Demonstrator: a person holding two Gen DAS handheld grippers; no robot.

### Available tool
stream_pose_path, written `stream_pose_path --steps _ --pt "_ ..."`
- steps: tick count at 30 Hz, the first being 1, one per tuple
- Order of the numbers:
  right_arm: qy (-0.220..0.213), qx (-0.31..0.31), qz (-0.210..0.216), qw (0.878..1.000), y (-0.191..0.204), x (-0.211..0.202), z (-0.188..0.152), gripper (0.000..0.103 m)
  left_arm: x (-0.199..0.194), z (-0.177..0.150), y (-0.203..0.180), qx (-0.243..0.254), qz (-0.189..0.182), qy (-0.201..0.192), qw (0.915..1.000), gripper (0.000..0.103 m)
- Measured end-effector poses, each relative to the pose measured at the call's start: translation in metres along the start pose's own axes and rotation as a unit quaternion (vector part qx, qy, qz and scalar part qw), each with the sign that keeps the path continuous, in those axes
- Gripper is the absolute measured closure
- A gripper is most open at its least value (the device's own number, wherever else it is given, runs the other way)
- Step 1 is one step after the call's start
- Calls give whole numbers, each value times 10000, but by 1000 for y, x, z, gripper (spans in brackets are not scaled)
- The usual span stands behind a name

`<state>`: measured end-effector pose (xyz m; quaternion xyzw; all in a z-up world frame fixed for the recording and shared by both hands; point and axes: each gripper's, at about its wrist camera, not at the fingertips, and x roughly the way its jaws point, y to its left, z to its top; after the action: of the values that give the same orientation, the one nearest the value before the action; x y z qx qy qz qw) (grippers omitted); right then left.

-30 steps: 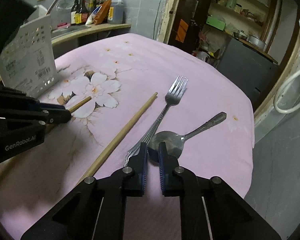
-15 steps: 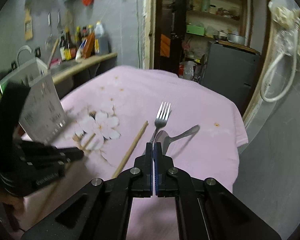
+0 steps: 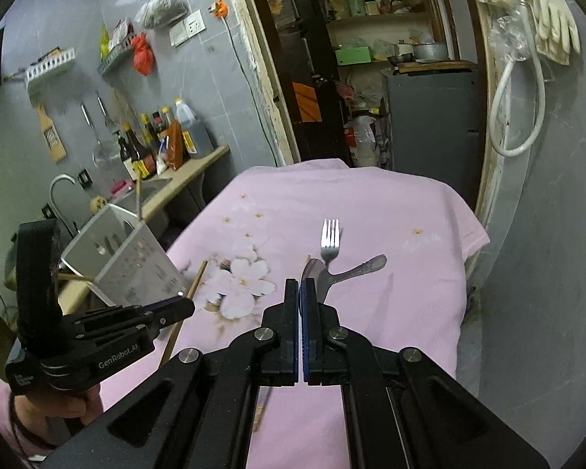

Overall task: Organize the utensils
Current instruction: 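Lift the chopstick and spoon and carry both over the white caddy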

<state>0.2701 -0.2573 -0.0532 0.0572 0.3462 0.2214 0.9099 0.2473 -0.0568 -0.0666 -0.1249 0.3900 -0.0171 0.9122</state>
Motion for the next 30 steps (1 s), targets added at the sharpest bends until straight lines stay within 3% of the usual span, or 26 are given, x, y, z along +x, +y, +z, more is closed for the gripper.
stream_pose_path --steps 7,12,20,30 --pt "40 -68 -101 9999 33 -21 13 102 -46 24 -4 172 -247 -592 9978 97" --pt "-117 -73 65 9999 61 -42 29 102 -74 44 1 243 -462 -924 9943 97" --pt "-275 121 740 9968 103 -65 56 102 -120 83 32 44 -738 -1476 9863 97" --pt "-79 329 1791 9832 156 -69 61 102 -157 121 83 -40 -453 -2297 9722 97"
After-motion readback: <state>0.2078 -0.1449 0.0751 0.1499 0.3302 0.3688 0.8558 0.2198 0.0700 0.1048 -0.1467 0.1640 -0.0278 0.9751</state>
